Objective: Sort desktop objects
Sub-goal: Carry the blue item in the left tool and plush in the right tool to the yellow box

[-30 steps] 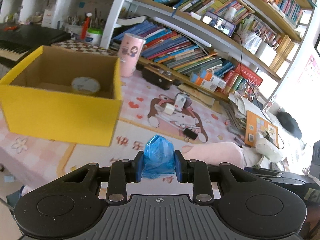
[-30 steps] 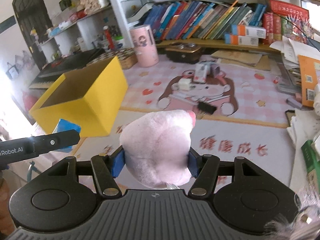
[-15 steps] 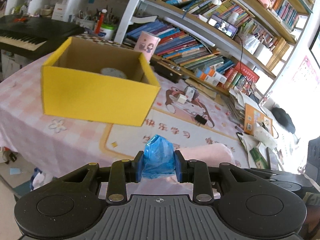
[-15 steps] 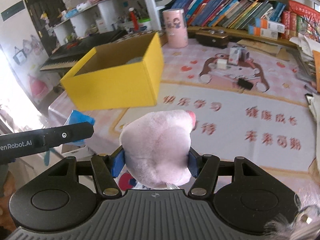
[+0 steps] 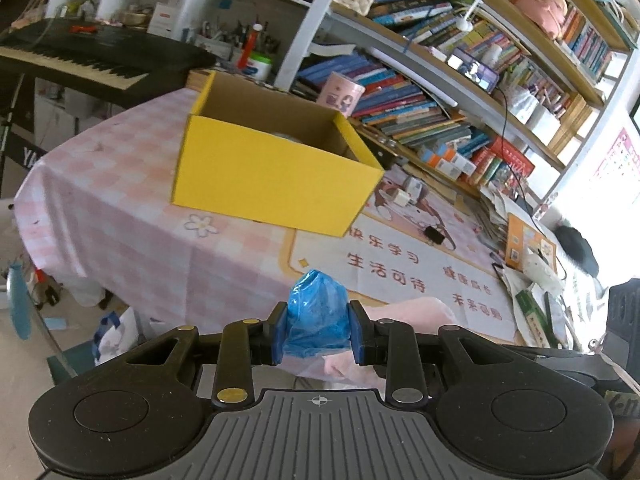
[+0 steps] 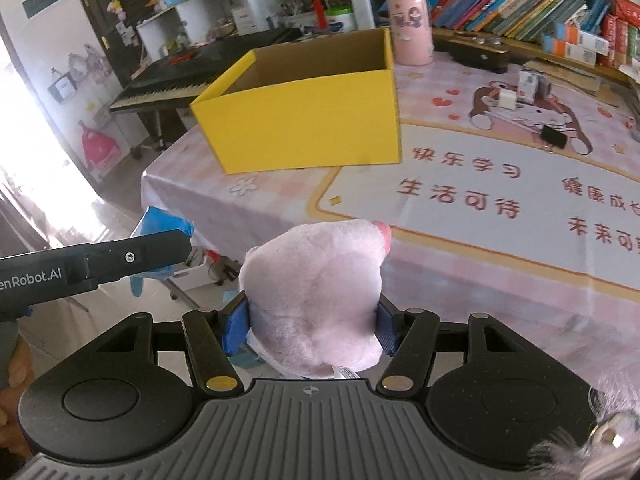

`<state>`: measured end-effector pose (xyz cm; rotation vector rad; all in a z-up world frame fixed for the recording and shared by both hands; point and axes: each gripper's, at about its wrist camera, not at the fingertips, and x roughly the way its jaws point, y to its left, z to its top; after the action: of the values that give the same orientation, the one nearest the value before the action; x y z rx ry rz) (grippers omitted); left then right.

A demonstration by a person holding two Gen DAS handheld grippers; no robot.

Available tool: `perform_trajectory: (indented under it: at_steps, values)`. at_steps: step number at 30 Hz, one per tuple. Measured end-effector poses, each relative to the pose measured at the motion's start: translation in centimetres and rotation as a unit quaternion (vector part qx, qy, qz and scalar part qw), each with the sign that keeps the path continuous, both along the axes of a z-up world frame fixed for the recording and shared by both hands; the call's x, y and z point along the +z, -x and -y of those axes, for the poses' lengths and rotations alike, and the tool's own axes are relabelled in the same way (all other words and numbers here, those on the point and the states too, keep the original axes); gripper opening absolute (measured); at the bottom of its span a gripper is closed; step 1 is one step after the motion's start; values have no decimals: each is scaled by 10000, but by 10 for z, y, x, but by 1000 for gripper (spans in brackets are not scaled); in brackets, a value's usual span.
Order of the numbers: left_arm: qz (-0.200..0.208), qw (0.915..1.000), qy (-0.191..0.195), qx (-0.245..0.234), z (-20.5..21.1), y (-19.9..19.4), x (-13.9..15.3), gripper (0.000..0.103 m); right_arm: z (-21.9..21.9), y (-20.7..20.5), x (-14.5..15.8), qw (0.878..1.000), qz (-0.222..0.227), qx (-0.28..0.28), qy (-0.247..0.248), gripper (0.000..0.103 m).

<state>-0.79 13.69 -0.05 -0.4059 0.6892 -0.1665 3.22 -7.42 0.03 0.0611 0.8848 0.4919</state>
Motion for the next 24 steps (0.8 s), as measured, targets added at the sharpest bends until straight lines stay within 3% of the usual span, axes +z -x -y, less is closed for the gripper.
perform_trajectory:
  at_steps: [24]
  values:
    - [156,9986,208,460,-43,15,1,29,-56,0,10,9970,137,730,223,59]
